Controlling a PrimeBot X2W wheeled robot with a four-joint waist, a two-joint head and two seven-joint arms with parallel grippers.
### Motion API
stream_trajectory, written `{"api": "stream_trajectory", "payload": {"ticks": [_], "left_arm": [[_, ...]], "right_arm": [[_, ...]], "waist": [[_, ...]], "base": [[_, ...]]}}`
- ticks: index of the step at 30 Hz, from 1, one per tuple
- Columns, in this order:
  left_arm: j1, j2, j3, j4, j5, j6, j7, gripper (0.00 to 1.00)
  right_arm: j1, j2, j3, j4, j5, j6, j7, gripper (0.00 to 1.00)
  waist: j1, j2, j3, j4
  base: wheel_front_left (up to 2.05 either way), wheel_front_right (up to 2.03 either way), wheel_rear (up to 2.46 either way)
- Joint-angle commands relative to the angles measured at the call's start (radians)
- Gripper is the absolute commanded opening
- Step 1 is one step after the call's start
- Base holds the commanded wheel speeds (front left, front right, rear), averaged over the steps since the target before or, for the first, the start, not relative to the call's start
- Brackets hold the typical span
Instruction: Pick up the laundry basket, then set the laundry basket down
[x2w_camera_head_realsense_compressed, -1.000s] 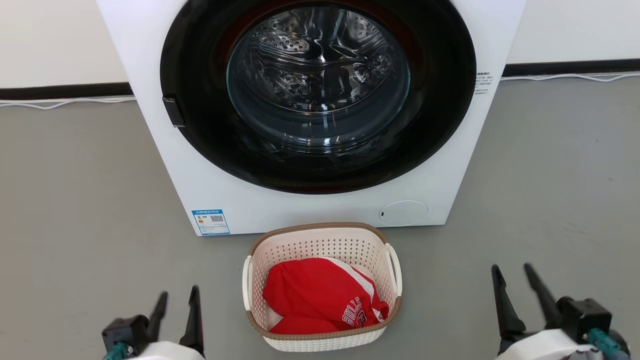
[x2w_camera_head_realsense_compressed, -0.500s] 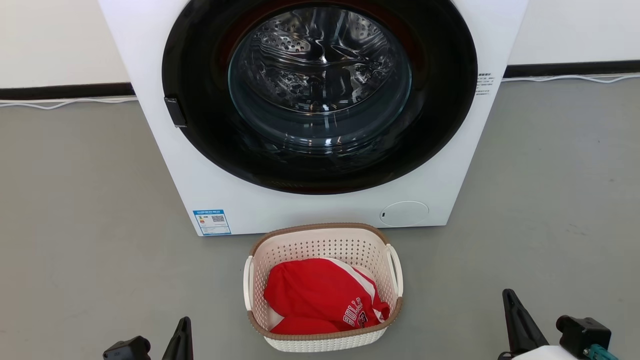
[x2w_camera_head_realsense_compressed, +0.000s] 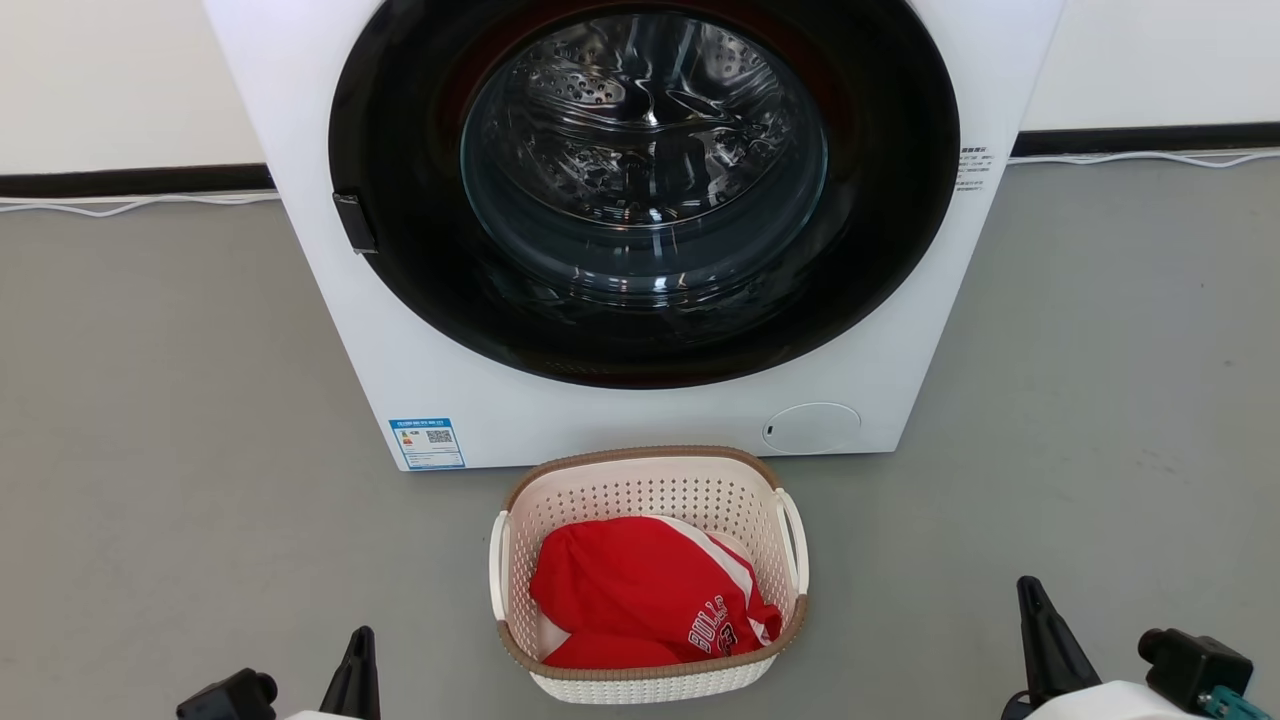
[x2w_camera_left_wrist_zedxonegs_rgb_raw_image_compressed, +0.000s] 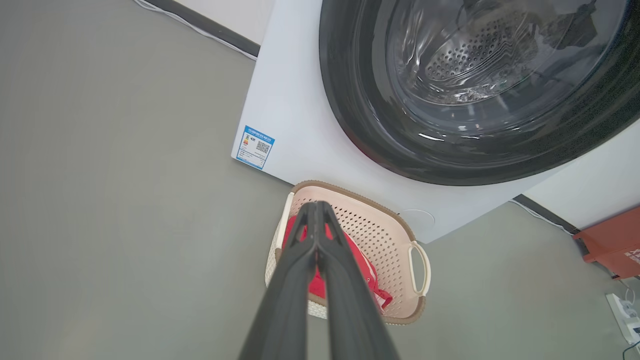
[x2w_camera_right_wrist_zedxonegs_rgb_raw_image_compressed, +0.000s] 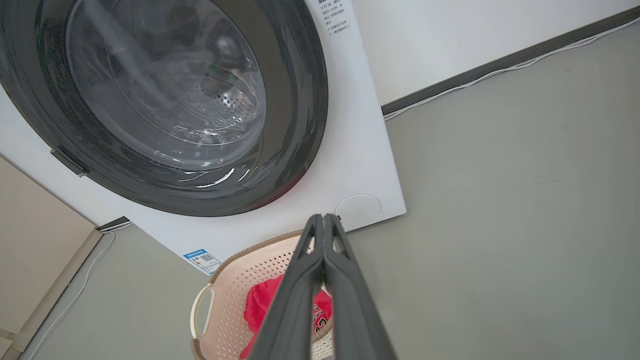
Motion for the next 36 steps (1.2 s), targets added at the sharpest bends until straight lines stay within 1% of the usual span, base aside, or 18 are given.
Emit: {"api": "stream_trajectory", "payload": {"ticks": [1,17,36], "left_arm": [[-0.039,0.010,0.013,-0.034,-0.037,-0.009,0.007,0.00],[-0.053,0.010,0.028,-0.063,-0.217,-0.022,0.056,0.00],[-0.069,0.011,0.045,-0.093,-0.408,-0.036,0.108,0.00]], "right_arm": [[-0.041,-0.005,-0.007,-0.035,0.039,0.002,0.009,0.00],[-0.055,0.001,-0.018,-0.054,0.237,0.003,0.058,0.00],[-0.070,0.008,-0.030,-0.075,0.446,0.004,0.110,0.00]], "waist": [[-0.0002,-0.0001,0.000,0.001],[-0.0002,-0.0001,-0.001,0.006],[-0.0002,-0.0001,-0.002,0.012]], "base": [[0.00,0.00,0.00],[0.00,0.00,0.00],[0.00,0.00,0.00]]}}
